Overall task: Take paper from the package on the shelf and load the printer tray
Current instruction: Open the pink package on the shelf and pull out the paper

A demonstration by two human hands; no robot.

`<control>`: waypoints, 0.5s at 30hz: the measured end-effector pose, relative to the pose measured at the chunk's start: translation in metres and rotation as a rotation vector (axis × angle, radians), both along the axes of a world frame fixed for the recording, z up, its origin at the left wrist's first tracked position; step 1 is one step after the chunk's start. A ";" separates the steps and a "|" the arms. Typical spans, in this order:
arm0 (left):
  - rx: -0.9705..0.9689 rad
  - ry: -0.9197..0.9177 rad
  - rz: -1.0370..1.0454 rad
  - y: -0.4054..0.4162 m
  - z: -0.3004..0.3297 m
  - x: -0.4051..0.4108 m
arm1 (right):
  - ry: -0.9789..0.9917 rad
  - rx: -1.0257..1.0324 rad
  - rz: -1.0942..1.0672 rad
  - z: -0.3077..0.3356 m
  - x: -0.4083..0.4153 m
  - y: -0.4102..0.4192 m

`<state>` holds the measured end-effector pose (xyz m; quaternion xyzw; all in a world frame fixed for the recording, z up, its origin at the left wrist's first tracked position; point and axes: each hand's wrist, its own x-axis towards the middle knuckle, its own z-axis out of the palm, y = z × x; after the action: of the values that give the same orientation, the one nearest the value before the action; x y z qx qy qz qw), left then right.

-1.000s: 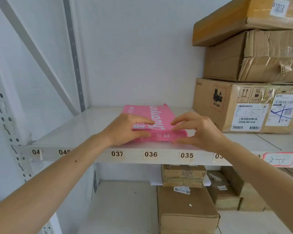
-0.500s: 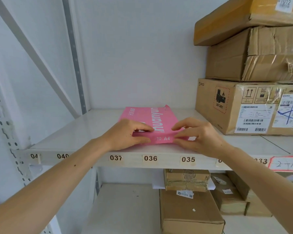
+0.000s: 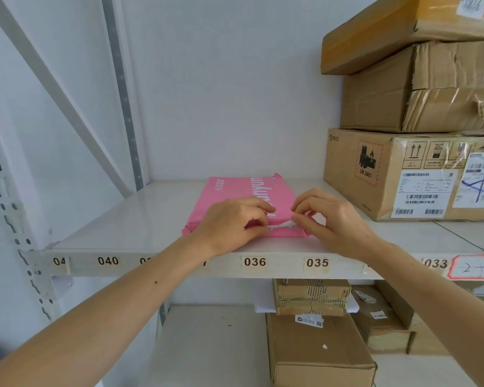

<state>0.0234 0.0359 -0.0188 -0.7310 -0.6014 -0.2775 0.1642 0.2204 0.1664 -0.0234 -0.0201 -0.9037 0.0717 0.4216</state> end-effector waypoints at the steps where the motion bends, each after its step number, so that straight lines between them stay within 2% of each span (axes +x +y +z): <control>1: 0.011 -0.019 -0.003 0.001 0.000 0.000 | -0.006 0.002 0.005 0.001 0.000 -0.001; 8: 0.016 -0.072 -0.039 0.002 0.002 -0.003 | -0.055 0.128 -0.021 0.000 -0.013 -0.006; 15: 0.017 -0.001 -0.005 -0.022 0.002 -0.021 | -0.064 -0.071 -0.040 -0.001 -0.014 -0.005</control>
<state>0.0027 0.0143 -0.0167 -0.7309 -0.5974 -0.2834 0.1691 0.2067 0.1612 -0.0240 -0.0555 -0.9129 0.0945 0.3931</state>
